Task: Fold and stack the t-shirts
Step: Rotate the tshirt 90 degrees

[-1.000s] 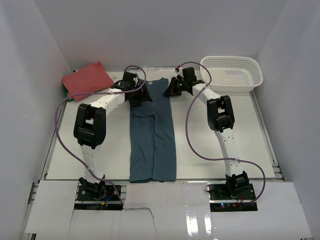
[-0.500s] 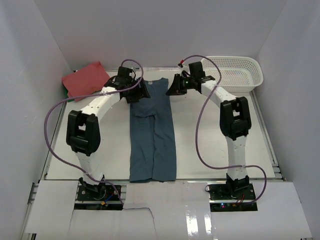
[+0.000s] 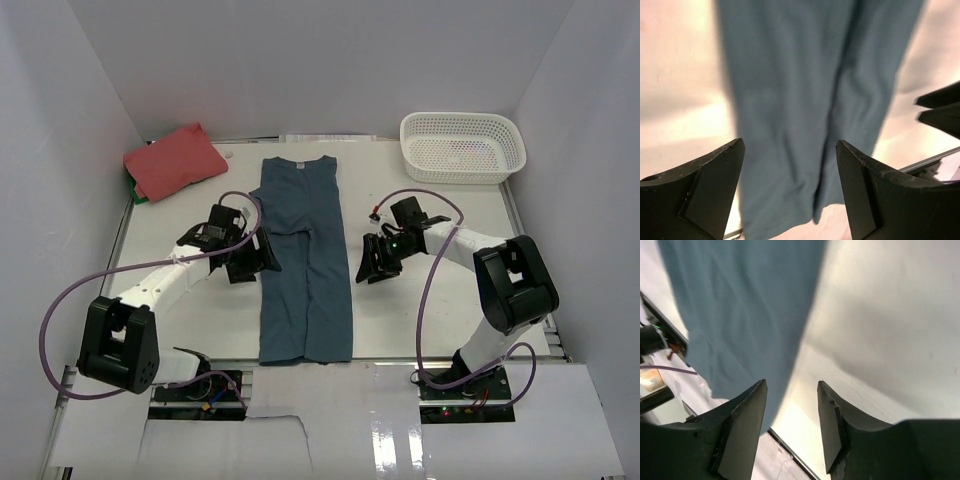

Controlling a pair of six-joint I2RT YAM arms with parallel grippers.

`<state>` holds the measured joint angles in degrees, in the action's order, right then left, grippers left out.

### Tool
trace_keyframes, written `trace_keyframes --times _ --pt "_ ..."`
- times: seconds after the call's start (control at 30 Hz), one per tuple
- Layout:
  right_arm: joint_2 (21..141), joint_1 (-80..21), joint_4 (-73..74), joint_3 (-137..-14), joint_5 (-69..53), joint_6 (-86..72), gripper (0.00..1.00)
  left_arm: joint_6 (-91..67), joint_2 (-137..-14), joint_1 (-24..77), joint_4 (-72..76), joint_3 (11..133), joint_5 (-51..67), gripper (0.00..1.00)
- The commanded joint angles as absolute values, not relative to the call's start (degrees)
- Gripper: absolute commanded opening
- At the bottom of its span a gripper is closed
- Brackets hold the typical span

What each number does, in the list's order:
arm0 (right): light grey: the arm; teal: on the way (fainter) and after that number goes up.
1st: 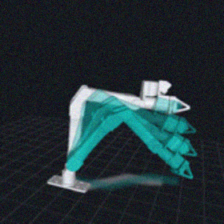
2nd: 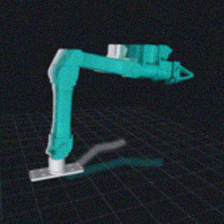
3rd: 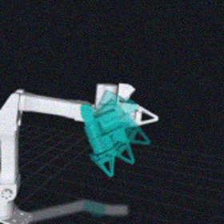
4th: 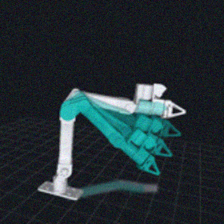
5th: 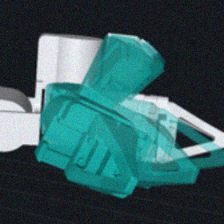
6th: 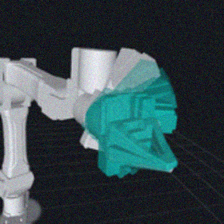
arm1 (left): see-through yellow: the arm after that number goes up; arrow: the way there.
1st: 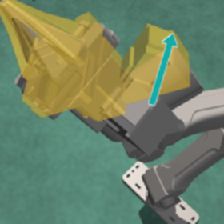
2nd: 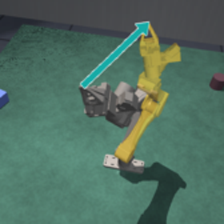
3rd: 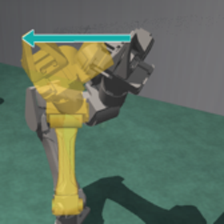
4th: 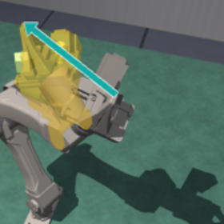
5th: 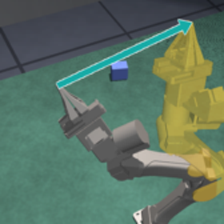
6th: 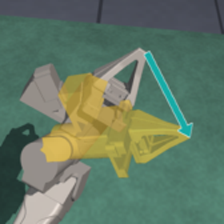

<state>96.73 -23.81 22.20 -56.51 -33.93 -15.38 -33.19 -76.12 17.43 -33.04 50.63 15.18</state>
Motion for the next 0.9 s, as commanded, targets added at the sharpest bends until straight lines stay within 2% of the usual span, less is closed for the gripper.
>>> trace_keyframes --times 0.0,0.33,0.57,0.87 --pt "92.82 -24.52 20.22 -53.53 -31.64 -14.24 0.53 -34.8 -73.56 17.14 -30.85 46.24 16.35 0.84" --pt "96.33 -27.33 15.66 -52.91 -30.59 -17.49 0.53 -33.75 -76.02 17.31 -26.46 41.58 11.26 0.82" --pt "100.28 -29.97 12.31 -53.61 -30.06 -19.86 0.51 -34.28 -77.52 17.31 -21.45 38.32 12.65 0.8" --pt "104.76 -32.17 10.46 -55.46 -30.06 -21.27 0.44 -34.72 -80.5 18.02 -20.57 37.71 12.4 0.77"
